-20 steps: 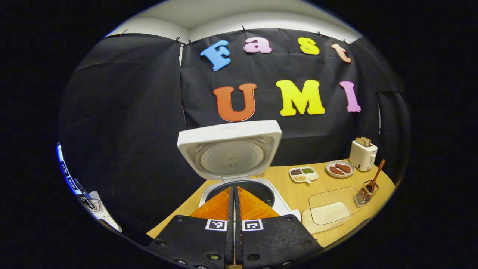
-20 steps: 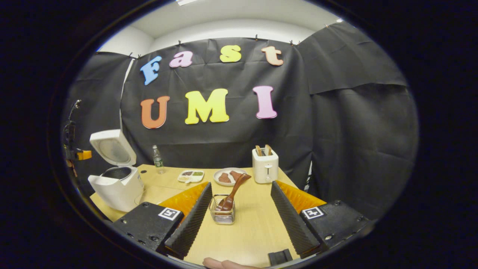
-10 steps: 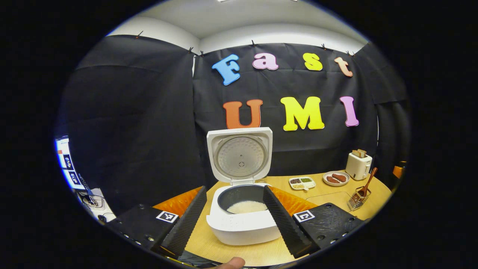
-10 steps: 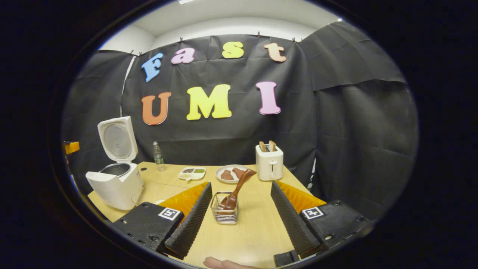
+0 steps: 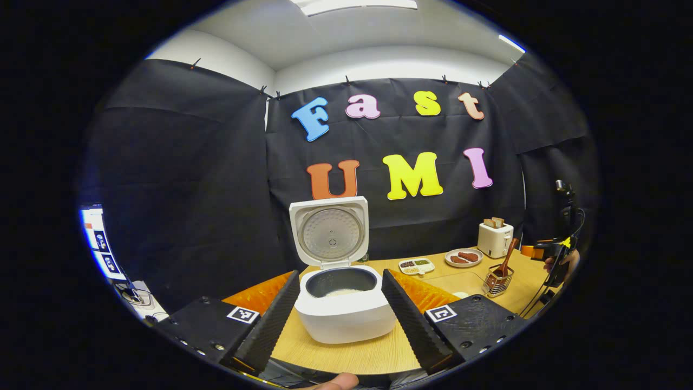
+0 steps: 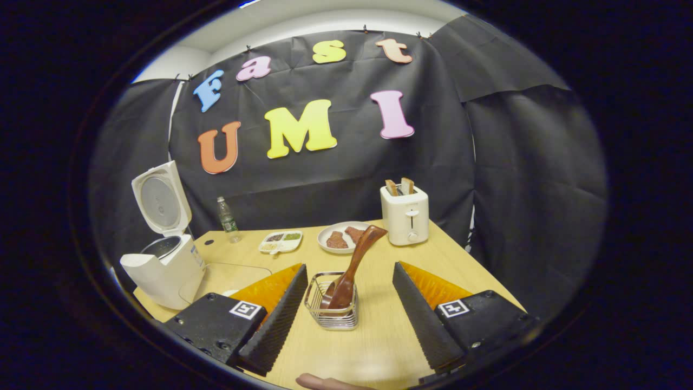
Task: Close the left gripper, press the button to open the rice cooker; take a wooden spoon from the chopstick holder with the right hand, scoop a spoonful of rice and pour it into the rice cooker, then put the wooden spoon back into the chopstick holder.
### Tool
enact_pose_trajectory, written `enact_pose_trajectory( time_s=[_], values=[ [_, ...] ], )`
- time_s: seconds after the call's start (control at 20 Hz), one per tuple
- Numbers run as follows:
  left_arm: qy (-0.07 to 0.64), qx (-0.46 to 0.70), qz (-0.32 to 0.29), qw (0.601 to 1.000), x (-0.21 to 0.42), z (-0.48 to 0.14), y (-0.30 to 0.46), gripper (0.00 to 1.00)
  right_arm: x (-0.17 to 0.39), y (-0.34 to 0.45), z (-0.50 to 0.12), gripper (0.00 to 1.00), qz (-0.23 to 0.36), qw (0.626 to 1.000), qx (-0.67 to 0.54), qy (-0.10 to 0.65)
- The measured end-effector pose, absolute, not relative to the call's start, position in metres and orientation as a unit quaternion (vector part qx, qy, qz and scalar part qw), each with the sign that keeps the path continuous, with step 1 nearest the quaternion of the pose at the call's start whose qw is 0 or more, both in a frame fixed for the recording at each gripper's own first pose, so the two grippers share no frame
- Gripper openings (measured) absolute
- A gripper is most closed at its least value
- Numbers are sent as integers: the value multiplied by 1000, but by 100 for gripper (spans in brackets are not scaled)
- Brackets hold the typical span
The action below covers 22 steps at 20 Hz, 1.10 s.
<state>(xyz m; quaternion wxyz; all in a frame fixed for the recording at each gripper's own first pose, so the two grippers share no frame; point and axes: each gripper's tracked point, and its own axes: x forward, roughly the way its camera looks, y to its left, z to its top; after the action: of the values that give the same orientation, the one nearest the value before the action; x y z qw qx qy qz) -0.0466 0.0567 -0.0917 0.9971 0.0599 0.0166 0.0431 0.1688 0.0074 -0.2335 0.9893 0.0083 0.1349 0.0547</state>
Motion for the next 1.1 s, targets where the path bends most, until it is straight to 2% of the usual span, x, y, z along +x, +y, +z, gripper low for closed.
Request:
enact_pose_trajectory(
  time_s=[0.2, 0.25, 0.3, 0.45, 0.5, 0.55, 0.7, 0.8, 0.9, 1.1],
  values=[
    [12, 51, 43, 998, -64, -100, 55, 95, 204, 4, -249, 100, 64, 988, 33, 134],
    [10, 46, 44, 998, -67, -99, 57, 95, 214, 3, -253, 96, 65, 988, 38, 134],
    [6, 42, 45, 998, -70, -97, 58, 95, 223, 3, -255, 100, 66, 988, 45, 130],
    [-7, 40, 47, 998, -76, -89, 59, 95, 252, 1, -272, 100, 48, 984, 64, 157],
    [-11, 42, 47, 998, -78, -86, 59, 95, 259, 4, -277, 93, 47, 982, 73, 166],
    [-15, 44, 44, 998, -79, -83, 58, 95, 266, 6, -280, 98, 46, 981, 79, 174],
    [-19, 49, 34, 998, -82, -78, 56, 95, 283, 18, -288, 92, 57, 975, 98, 190],
    [-22, 55, 35, 998, -82, -76, 59, 95, 283, 19, -305, 71, 47, 966, 117, 225],
    [-23, 58, 32, 998, -84, -76, 58, 95, 284, 36, -301, 67, 74, 958, 148, 233],
    [-17, 59, 20, 998, -84, -82, 55, 95, 283, 41, -293, 46, 83, 959, 160, 217]
  ],
)
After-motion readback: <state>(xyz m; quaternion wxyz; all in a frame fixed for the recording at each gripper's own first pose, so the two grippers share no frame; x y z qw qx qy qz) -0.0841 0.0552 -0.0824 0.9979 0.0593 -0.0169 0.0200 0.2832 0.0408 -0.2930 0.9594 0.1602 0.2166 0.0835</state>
